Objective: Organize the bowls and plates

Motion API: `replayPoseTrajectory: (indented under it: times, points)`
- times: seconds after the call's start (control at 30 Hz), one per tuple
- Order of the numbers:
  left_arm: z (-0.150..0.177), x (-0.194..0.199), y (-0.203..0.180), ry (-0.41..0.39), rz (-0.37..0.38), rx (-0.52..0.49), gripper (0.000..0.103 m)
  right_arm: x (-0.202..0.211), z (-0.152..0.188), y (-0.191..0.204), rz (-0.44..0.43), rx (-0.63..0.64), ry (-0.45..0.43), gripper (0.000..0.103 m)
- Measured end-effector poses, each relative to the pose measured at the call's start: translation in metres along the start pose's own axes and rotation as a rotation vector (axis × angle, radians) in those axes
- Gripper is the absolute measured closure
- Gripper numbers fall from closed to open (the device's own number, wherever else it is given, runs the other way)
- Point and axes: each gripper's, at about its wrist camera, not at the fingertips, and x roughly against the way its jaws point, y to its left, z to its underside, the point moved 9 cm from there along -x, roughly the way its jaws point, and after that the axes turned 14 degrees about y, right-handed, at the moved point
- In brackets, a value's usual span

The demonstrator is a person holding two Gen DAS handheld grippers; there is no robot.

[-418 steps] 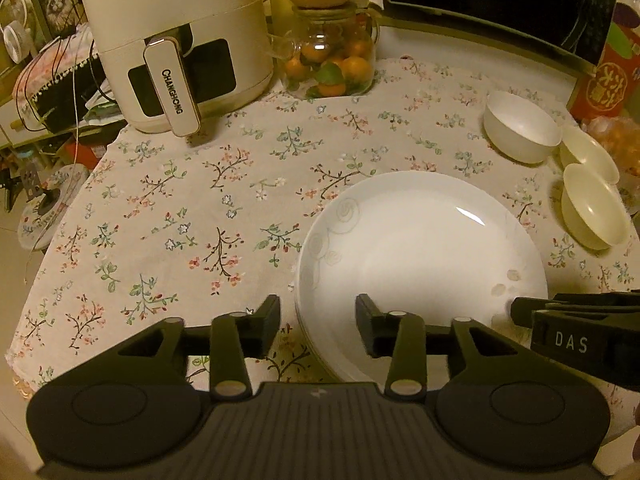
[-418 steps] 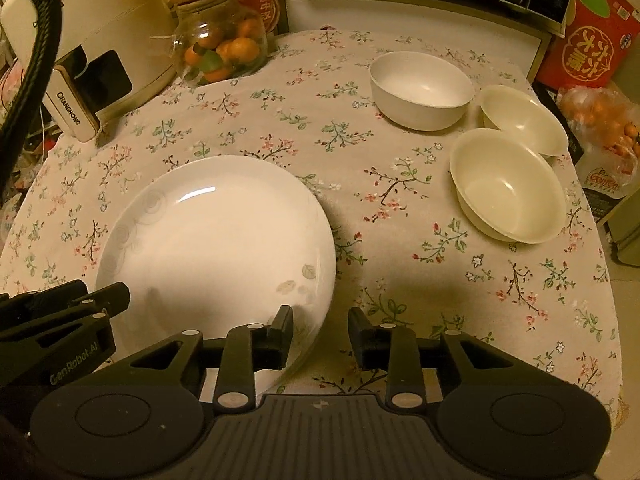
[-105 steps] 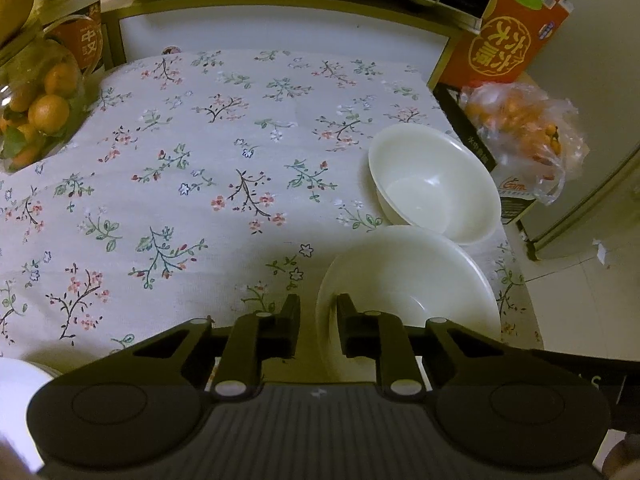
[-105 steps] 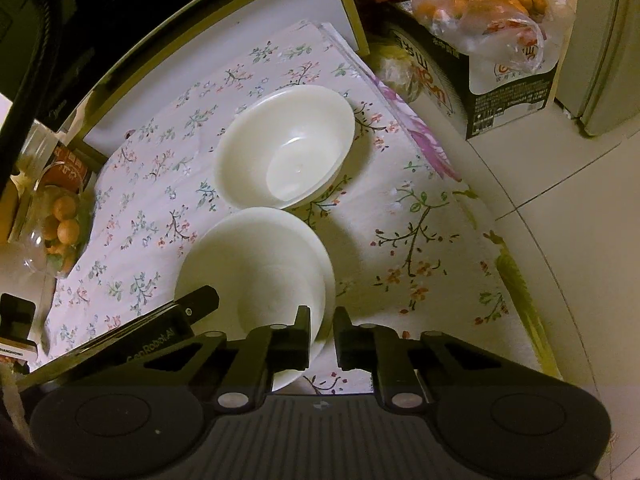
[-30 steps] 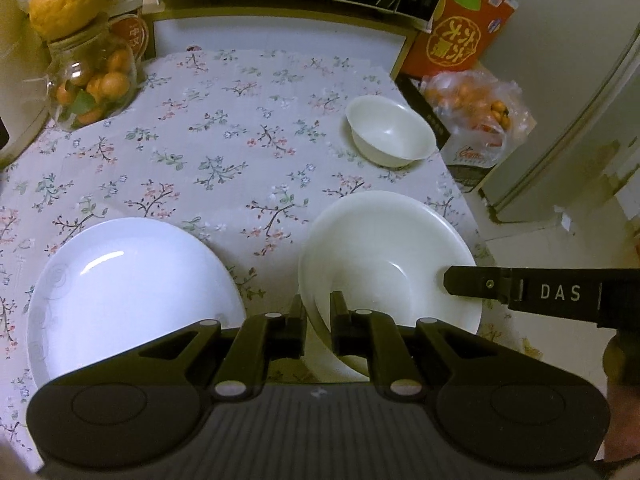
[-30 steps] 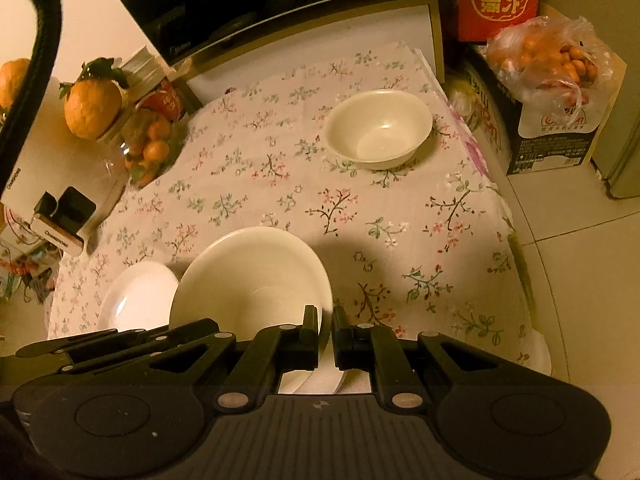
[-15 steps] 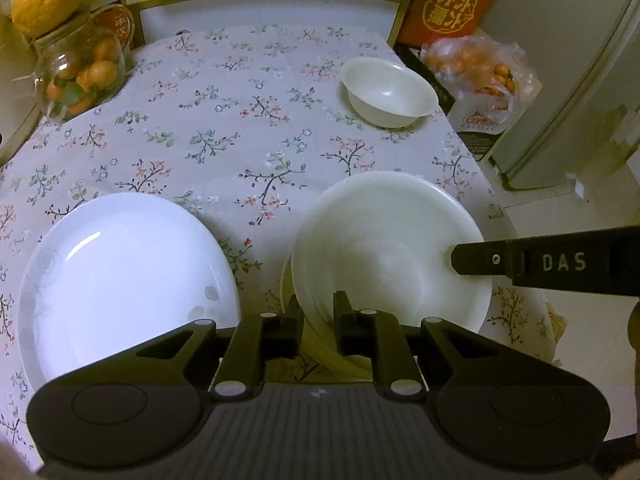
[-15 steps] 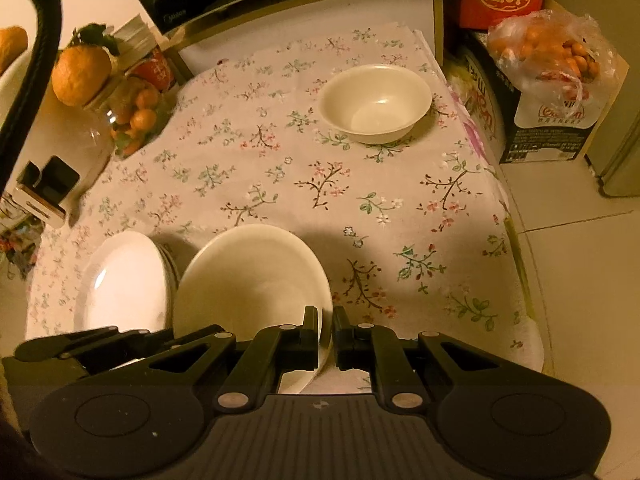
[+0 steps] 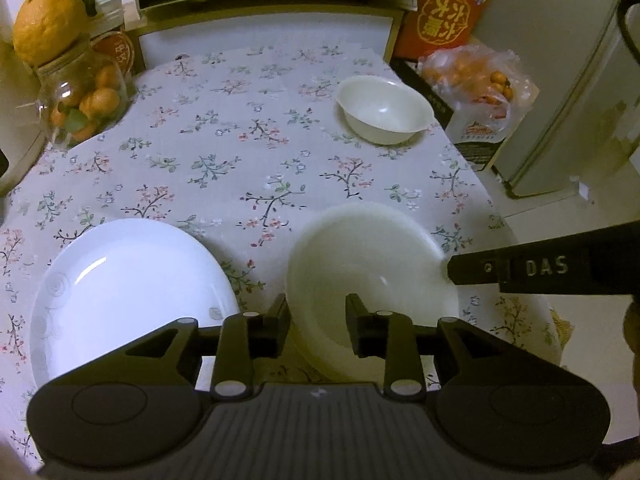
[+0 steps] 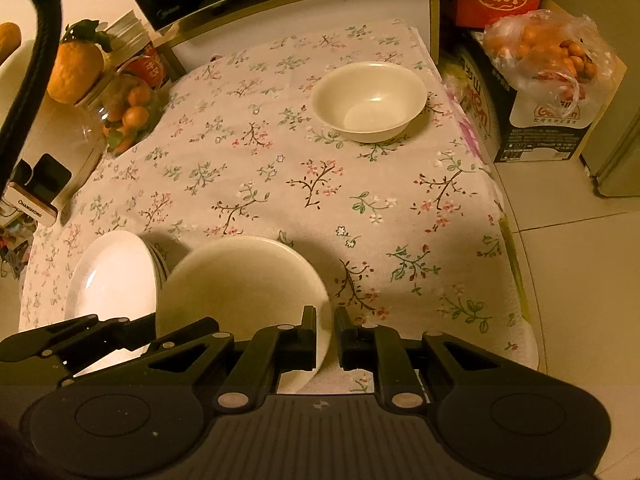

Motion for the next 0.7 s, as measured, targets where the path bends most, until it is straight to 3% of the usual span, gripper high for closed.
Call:
replayPoseTrajectory:
  times: [0.17, 0.3, 0.4, 0.7]
  points:
    - [-0.002, 0.002, 0.004, -0.014, -0.028, -0.004, 0.074, -0.001, 0.0, -0.002, 0.01, -0.005, 0.001, 0.086]
    - [-0.003, 0.003, 0.002, -0.025, -0.043, -0.02, 0.061, -0.001, 0.0, -0.003, 0.014, -0.003, 0.0, 0.084]
    - [-0.002, 0.0, 0.003, -0.009, -0.036, -0.019, 0.058, -0.001, 0.0, -0.003, 0.023, 0.001, -0.002, 0.073]
    - [-0.012, 0.014, 0.006, -0.047, 0.01, 0.013, 0.048, 0.005, -0.002, -0.006, -0.001, -0.023, -0.023, 0.058]
